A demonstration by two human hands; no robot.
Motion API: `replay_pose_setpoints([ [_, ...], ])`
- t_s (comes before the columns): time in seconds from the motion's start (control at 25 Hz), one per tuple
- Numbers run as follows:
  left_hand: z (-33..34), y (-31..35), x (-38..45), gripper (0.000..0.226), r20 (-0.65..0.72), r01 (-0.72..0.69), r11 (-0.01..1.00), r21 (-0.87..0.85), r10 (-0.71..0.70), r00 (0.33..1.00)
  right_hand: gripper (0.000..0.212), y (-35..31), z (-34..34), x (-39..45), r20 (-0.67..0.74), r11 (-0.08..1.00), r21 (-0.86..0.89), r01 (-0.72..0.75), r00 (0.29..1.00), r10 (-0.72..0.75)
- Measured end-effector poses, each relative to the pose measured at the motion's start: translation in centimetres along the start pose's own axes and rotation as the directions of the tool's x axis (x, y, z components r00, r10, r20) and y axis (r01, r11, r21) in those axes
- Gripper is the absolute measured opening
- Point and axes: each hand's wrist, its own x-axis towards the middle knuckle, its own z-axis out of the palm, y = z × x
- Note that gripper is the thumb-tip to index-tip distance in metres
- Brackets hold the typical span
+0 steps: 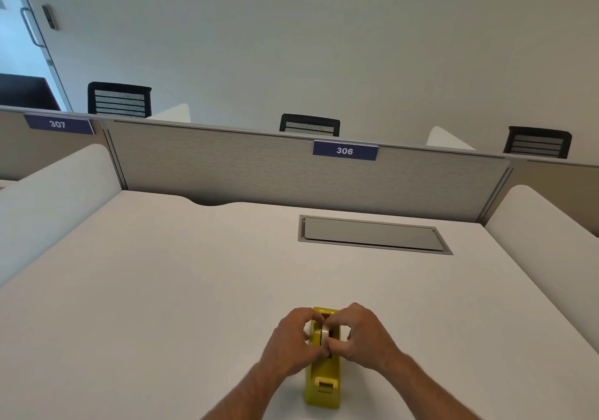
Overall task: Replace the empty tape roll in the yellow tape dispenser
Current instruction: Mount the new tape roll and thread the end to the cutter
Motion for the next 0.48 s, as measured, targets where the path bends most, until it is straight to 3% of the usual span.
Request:
replay_pose_setpoints([
  [0.08, 0.11, 0.03, -0.01, 0.056, -0.004, 0.004, 1.000, 0.008, -0.004, 1.000, 0.033, 0.09, 0.16, -0.16, 0.009, 1.000, -0.023, 0.008, 1.000, -0.008],
  [0.32, 0.10, -0.07, 0.02, 0.050, -0.012, -0.017, 1.000, 0.004, 0.017, 1.000, 0.016, 0.00, -0.01, 0.15, -0.038, 1.000, -0.012, 0.018, 0.999, -0.019],
  [0.48, 0.14, -0.07, 0.01, 0.050, -0.015, 0.003, 1.000, -0.003, -0.003, 1.000, 0.033, 0.16, -0.23, -0.04, -0.003, 1.000, -0.026, 0.011, 1.000, -0.011],
])
